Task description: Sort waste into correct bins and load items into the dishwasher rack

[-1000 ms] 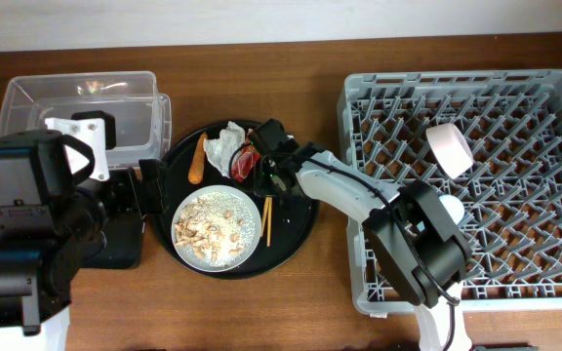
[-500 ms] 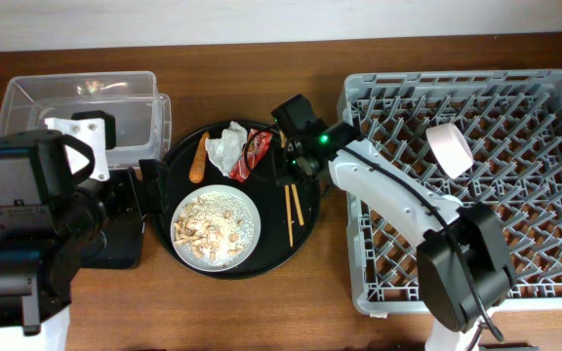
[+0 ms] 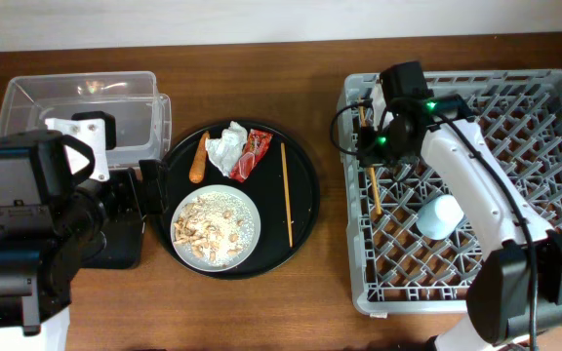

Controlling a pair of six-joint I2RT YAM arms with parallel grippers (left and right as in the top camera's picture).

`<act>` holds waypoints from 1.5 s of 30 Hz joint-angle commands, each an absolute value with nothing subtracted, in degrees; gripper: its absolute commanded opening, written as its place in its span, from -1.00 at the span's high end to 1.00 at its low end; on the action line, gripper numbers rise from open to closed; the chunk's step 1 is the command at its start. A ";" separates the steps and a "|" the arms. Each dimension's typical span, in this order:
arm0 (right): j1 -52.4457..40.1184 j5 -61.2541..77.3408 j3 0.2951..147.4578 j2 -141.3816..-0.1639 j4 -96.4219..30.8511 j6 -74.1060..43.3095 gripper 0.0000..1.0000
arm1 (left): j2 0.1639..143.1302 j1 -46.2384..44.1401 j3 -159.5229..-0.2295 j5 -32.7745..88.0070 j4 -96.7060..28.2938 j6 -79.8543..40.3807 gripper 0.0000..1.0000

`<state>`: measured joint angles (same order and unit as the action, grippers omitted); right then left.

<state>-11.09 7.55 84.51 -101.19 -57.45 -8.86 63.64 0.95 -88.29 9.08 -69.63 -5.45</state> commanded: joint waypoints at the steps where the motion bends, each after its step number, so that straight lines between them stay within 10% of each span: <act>1: -10.92 4.95 81.30 -103.04 -57.47 -7.70 0.60 | 63.40 1.08 -88.66 8.73 -69.58 -5.76 -0.98; 3: -13.08 10.26 81.82 -101.41 -57.04 -6.00 0.22 | 63.40 1.08 -88.66 8.71 -69.58 -5.76 -0.98; 8: -24.45 12.84 81.91 -97.67 -49.98 -10.74 0.08 | 63.40 1.08 -88.66 8.73 -69.58 -5.76 -0.98; 24: -35.16 -0.49 81.62 -120.38 -41.04 -26.44 0.78 | 63.40 1.08 -88.66 8.73 -69.58 -5.76 -0.98; 31: -35.33 0.82 80.23 -120.40 -40.25 -27.57 0.53 | 63.40 1.08 -88.66 8.73 -69.56 -5.76 -0.98; 33: -35.24 0.97 80.29 -120.38 -40.25 -27.53 0.92 | 63.40 1.08 -88.66 8.73 -69.56 -5.76 -0.99; 45: -30.92 -3.29 87.46 -95.96 -48.27 -24.27 0.92 | 63.40 1.08 -88.66 8.73 -69.58 -5.76 -0.98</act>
